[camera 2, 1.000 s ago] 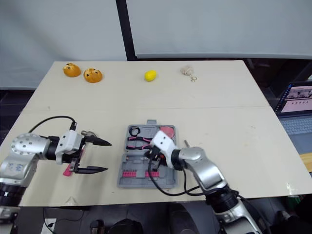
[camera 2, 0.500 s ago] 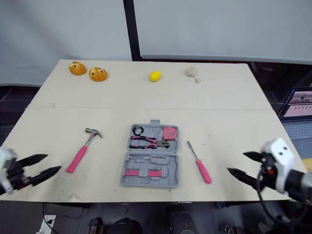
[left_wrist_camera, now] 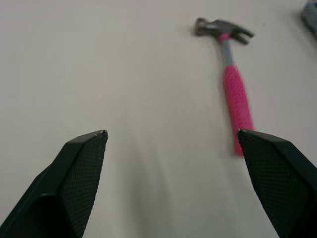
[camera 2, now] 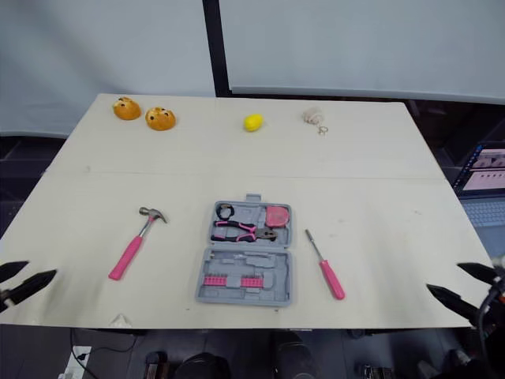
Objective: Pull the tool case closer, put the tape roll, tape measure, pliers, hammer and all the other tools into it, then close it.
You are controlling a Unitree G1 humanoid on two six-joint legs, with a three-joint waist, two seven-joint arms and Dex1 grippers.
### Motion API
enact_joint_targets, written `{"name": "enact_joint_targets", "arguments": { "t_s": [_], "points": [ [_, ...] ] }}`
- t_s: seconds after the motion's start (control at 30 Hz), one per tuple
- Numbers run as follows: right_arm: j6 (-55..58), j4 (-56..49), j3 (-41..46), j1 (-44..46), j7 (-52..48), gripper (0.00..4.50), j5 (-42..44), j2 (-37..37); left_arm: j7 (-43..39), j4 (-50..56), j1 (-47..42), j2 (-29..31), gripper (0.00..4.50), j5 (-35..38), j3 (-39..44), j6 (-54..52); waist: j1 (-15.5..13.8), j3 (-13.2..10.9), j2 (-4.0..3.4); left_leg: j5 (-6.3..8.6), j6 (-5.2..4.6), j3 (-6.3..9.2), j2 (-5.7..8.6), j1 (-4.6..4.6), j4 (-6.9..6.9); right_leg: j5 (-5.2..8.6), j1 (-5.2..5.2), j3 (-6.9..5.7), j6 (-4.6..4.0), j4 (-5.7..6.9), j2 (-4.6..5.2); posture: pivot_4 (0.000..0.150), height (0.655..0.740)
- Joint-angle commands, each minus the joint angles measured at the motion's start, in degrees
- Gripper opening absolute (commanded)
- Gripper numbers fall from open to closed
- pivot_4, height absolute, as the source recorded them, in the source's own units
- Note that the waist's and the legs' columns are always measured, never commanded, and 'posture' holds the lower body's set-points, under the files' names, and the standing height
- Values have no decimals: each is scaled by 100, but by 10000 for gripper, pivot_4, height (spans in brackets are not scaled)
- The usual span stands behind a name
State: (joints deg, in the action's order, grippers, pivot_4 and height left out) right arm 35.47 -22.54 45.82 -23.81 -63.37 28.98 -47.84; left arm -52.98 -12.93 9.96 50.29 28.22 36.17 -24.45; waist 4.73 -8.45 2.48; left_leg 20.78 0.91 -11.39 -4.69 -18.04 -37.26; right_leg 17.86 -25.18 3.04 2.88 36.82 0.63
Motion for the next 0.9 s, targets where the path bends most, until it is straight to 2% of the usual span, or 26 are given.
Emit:
{"name": "enact_joint_targets", "arguments": {
  "t_s": [0.03,0.1,0.27,0.47,0.73,0.83,0.9],
  "points": [
    [489,-1000,-231,351,265,44557,825,-82,656,876,-449,-98,45000,-81,-588,-641,-7,-2,-4,0,5,1,0,0,0,-1,0,0,-1,1,-2,1500,7400],
    [736,-1483,-544,701,486,44557,1228,-145,1113,1014,-865,-197,45000,-161,-918,-1178,-14,-2,-4,-5,7,5,0,-1,0,-5,0,0,-4,3,-7,1500,7400],
    [1053,-2187,-1673,1922,1048,44557,2004,-246,1459,854,-1670,-350,45000,-525,-1809,-1545,34,-6,-7,-9,6,-1,-3,-1,-3,-7,-6,5,-4,6,-16,1500,7400],
    [1199,-2257,-2877,3182,1542,44557,2271,-143,1453,-412,-2645,-506,45000,-1216,-2623,-856,-15,-7,-8,-17,0,-4,0,-22,-17,-8,-25,4,-2,8,-16,1500,7400],
    [1073,-2161,-3227,3344,1768,44557,2187,-114,1317,-1997,-3475,-884,45000,-1751,-2966,526,-91,-7,-8,-17,-6,-12,-2,-29,-44,-9,-27,4,1,17,-14,1500,7400],
    [1053,-2204,-3218,3282,1858,45000,2207,-91,1295,-2269,-3658,-971,36727,-1883,-3056,680,-140,-7,-7,-16,-7,-10,-5,-30,-65,-11,-27,6,3,32,-14,1500,7400],
    [1039,-2230,-3198,3219,1915,45000,2212,-86,1306,-2464,-3775,-1047,36727,-1978,-3128,790,-156,-6,-6,-16,-9,-9,-4,-31,-72,-12,-27,7,4,40,-11,1500,7400]
  ]
}}
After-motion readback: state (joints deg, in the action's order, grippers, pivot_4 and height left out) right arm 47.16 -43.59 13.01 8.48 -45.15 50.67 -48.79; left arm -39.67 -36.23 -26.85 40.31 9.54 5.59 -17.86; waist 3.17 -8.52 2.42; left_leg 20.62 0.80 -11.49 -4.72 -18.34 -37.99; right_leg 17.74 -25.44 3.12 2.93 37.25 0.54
